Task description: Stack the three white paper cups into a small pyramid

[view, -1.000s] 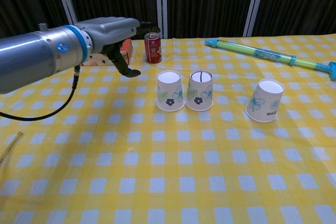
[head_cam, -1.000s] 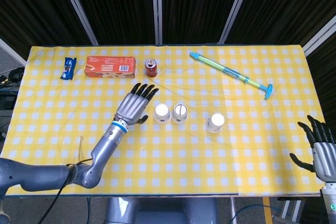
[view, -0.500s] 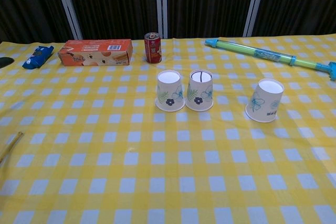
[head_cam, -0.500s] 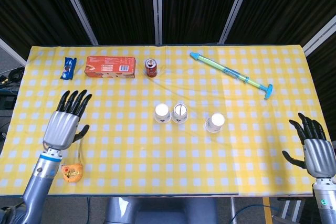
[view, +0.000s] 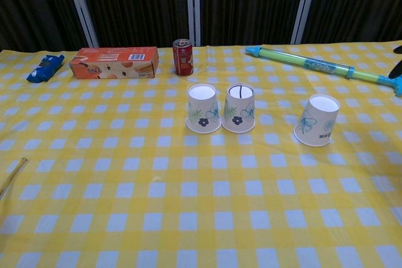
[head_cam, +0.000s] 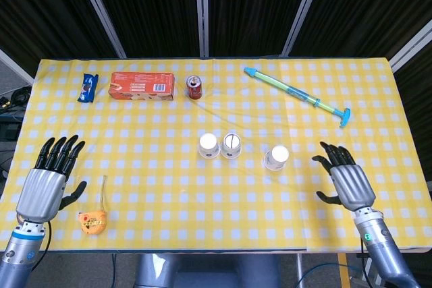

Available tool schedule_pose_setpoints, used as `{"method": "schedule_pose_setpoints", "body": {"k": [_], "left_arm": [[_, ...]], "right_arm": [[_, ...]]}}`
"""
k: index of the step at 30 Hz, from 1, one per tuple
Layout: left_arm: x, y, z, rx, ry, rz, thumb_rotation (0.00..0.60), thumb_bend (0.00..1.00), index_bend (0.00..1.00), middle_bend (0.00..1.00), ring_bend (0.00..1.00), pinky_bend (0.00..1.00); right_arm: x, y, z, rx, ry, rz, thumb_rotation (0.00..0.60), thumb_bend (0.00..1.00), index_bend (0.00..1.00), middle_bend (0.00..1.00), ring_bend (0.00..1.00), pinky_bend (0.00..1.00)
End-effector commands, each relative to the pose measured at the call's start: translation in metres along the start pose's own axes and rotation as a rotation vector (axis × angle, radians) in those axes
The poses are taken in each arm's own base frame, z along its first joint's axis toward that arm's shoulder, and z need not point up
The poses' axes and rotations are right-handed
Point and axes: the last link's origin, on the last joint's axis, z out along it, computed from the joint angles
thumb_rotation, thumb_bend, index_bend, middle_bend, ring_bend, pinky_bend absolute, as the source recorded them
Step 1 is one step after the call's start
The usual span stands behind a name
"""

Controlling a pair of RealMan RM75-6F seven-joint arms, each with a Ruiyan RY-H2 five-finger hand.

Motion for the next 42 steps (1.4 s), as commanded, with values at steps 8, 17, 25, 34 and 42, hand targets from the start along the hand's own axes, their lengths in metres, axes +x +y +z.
{"method": "schedule_pose_setpoints", "body": {"k": [8,17,25,34,42], "left_arm": [[0.001,-0.002,0.0,-0.006,-0.007,-0.017,0.6,0.31,0.0,0.0,0.0,0.0],[-0.002,-0.002,0.002,-0.016,-0.023,-0.022,0.6,0.31,0.0,0.0,0.0,0.0],[-0.002,-0.004,0.004,-0.011,-0.03,-0.035,0.6,0.31,0.0,0.0,0.0,0.0],[-0.002,-0.005,0.006,-0.008,-0.037,-0.037,0.6,0.31,0.0,0.0,0.0,0.0],[-0.001,-0.005,0.006,-0.009,-0.033,-0.043,0.6,0.31,0.0,0.0,0.0,0.0]], "right_arm": [[-0.01,-0.053,0.055,0.027,-0.098,-0.023,0.6,0.1,0.21,0.0,0.0,0.0],[-0.017,-0.067,0.084,0.0,-0.114,-0.027,0.6,0.14,0.22,0.0,0.0,0.0],[-0.021,-0.067,0.097,-0.032,-0.129,-0.045,0.6,0.2,0.26,0.0,0.0,0.02],[-0.027,-0.066,0.107,-0.058,-0.146,-0.063,0.6,0.23,0.29,0.0,0.0,0.03],[-0.037,-0.064,0.113,-0.069,-0.151,-0.077,0.6,0.24,0.32,0.02,0.0,0.06]]}}
